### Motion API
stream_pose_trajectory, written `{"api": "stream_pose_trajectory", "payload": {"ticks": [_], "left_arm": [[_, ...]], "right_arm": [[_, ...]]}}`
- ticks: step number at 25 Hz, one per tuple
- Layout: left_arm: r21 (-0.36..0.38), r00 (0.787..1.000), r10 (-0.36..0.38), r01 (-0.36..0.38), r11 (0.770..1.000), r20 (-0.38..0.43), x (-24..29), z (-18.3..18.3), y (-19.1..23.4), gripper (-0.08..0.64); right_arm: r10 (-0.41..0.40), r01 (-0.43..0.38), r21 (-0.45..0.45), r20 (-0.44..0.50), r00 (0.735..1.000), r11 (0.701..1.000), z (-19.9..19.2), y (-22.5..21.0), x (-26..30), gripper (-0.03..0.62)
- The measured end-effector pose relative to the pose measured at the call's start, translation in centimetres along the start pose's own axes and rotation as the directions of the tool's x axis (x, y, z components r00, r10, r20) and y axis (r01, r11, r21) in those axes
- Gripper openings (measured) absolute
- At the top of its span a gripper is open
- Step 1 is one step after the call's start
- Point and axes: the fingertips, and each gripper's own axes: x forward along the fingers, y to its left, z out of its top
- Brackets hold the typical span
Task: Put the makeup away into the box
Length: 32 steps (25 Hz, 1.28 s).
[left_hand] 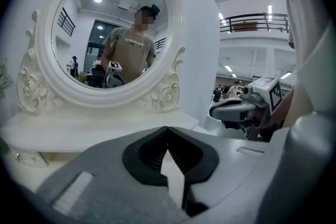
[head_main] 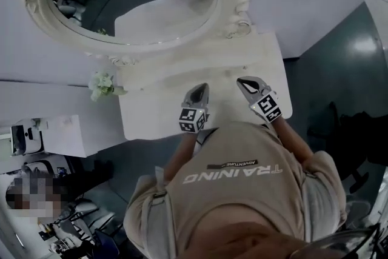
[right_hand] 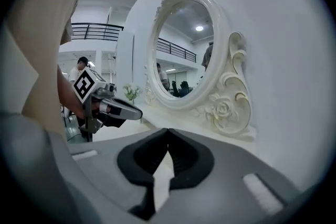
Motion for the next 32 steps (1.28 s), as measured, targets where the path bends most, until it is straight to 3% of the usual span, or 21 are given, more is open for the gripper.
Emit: {"api": "stream_pose_trajectory", "payload": {"ticks": [4,8,14,19,23,32], "left_arm": [[0.122,0.999,-0.019,0.014,0.992,0.034,-1.3,2.6,0.0,0.000],[0.174,0.996,-0.076,0.065,0.983,0.054,-2.3,5.4,-0.4,0.000],[0.083,0.984,-0.127,0.117,0.990,0.127,-3.2,9.2,0.7,0.000],[0.095,0.971,-0.128,0.110,0.989,0.201,-4.2,13.4,2.0,0.000],[0.106,0.966,-0.111,0.088,0.990,0.235,-4.8,15.3,3.4,0.000],[0.131,0.966,-0.060,0.028,0.991,0.253,-7.1,15.3,3.6,0.000]], "right_arm": [[-0.018,0.020,-0.030,0.066,0.998,0.999,3.6,0.7,0.5,0.003],[-0.044,0.048,-0.033,0.105,0.994,0.998,6.0,1.3,0.4,0.003],[-0.128,0.134,-0.029,0.153,0.980,0.991,10.0,-0.5,-0.3,0.003],[-0.184,0.176,0.067,0.132,0.974,0.982,12.3,-2.2,-1.2,0.003],[-0.166,0.147,0.140,0.139,0.976,0.979,14.3,-2.0,-1.6,0.003],[-0.129,0.110,0.091,0.230,0.965,0.990,16.8,0.0,-2.8,0.003]]}}
